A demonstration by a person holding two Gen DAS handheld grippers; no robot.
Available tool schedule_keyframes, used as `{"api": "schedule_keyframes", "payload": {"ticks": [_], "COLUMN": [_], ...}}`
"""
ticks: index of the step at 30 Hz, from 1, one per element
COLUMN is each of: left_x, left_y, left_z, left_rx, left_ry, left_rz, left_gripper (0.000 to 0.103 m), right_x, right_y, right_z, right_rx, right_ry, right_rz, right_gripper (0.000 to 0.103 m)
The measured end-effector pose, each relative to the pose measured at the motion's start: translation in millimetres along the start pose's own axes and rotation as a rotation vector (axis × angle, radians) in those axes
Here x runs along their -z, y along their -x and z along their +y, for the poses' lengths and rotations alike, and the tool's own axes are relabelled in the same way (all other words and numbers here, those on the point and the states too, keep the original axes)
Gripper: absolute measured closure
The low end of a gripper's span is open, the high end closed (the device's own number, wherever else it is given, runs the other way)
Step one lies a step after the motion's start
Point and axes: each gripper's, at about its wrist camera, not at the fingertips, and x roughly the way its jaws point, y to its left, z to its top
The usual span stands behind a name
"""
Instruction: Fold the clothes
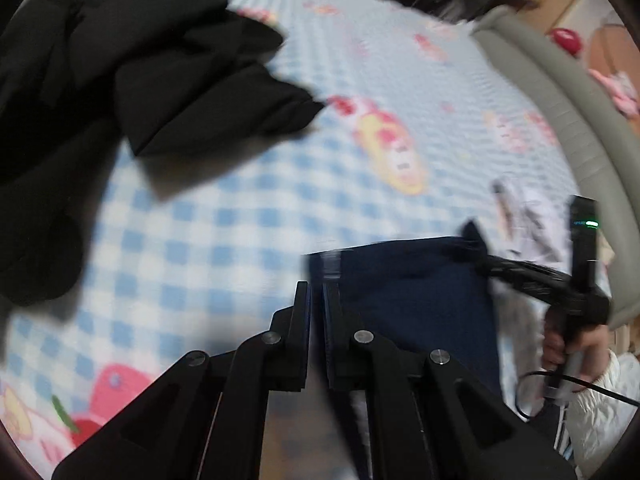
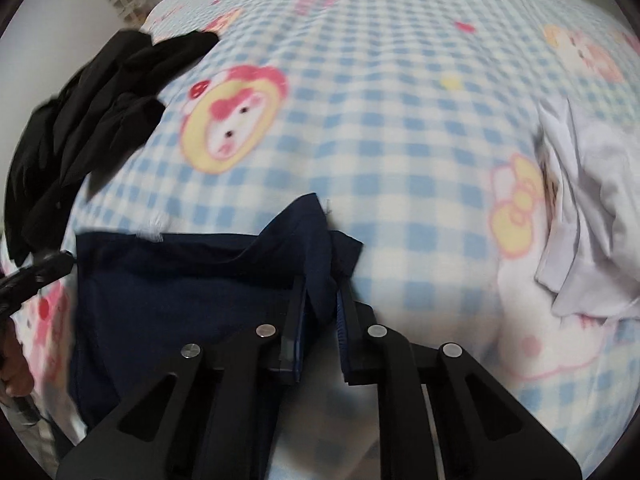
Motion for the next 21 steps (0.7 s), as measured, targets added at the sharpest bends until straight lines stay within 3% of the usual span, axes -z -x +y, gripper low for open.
{"api": "schedule_keyframes", "payload": {"ticks": [2,4,7,11,15,17,21], "left_x": [1.7,9.2,21.2,22.4,13.5,10.1,24.1], "left_y": [3.4,14.7,25.6,7.6,-15.7,-5.4,24.2], "left_z": [9.8,9.6,-2.7,-18.1,-15.2,-7.7,-12.2], "left_rx": [0.014,0.102,0.221,0.209,0.011,0.059,0.129], "left_ry": [0.052,0.073,0.045,-0.006,-0.016,0.041,0.034], "left_rz": [-0.004,-0.024,-0.045,-0.003,0.04,0.017,-0.03], "left_gripper": [0.096,0.095,0.091,0.089,0.092,0.091,0.086], "right_x": [0.3,-0.2,-1.0,-8.3,-13.1,-13.9,3.1], "right_y": [9.6,19.9,35.6,13.0,1.4,15.1,45.7], "right_z": [-8.8,-8.2,-5.5,5.1,-1.6,-10.1,-8.5], "right_rx": [-0.027,-0.041,-0.06,-0.043,0.003,-0.014,-0.046], "right_ry": [-0.059,-0.052,-0.03,0.014,0.001,-0.055,-0.039], "right_rz": [-0.029,-0.058,-0.102,-0.029,-0.02,-0.055,-0.081], "right_gripper": [0.085,0.074,0.073,0.073,0.075,0.073,0.07]}}
